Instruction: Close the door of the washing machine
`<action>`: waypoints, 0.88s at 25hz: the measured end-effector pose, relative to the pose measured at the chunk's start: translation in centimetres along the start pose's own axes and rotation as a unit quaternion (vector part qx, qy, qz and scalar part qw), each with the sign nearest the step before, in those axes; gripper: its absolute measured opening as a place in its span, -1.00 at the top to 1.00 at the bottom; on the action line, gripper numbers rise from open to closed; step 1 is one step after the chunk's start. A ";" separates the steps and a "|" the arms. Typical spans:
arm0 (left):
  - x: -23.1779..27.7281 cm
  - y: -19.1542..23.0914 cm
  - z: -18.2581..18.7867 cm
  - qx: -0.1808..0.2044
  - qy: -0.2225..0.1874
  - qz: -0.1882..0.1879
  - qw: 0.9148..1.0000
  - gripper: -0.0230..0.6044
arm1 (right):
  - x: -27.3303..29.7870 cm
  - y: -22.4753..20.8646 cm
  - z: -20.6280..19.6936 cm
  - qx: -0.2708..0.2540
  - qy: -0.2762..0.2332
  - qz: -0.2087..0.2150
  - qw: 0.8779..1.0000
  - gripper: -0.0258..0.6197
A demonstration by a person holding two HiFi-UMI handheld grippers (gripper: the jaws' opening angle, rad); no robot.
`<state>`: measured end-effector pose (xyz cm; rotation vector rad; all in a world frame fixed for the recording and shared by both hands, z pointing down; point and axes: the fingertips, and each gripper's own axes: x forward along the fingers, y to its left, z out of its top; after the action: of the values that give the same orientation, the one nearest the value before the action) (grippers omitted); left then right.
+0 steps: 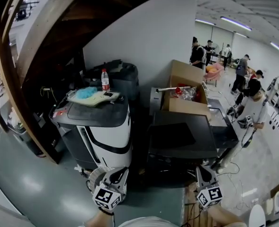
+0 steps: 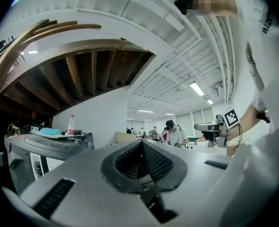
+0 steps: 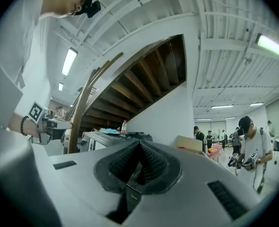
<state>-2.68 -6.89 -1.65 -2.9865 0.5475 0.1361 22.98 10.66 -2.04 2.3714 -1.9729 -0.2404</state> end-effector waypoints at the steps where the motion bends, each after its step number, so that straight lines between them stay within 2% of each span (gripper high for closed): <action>1: 0.1 -0.1 0.5 0.003 -0.007 -0.001 1.000 0.92 | -0.3 -0.1 0.3 0.001 -0.005 -0.002 1.000 0.89; 4: 0.1 -0.3 1.2 -0.015 -0.021 -0.005 1.000 0.92 | -0.9 -0.1 0.7 0.008 -0.009 -0.009 1.000 0.89; 9: -0.1 -0.3 0.5 -0.061 -0.027 -0.014 0.998 0.92 | -1.7 0.2 0.0 0.010 -0.001 -0.022 1.000 0.89; 22: -0.6 -1.3 -0.9 -0.057 -0.006 -0.015 0.998 0.92 | -3.0 1.1 -1.4 0.024 0.009 -0.033 0.999 0.89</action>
<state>-2.73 -5.62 -0.56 -3.1010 0.5106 0.1901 21.55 13.31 -0.20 2.4623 -1.9162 -0.1759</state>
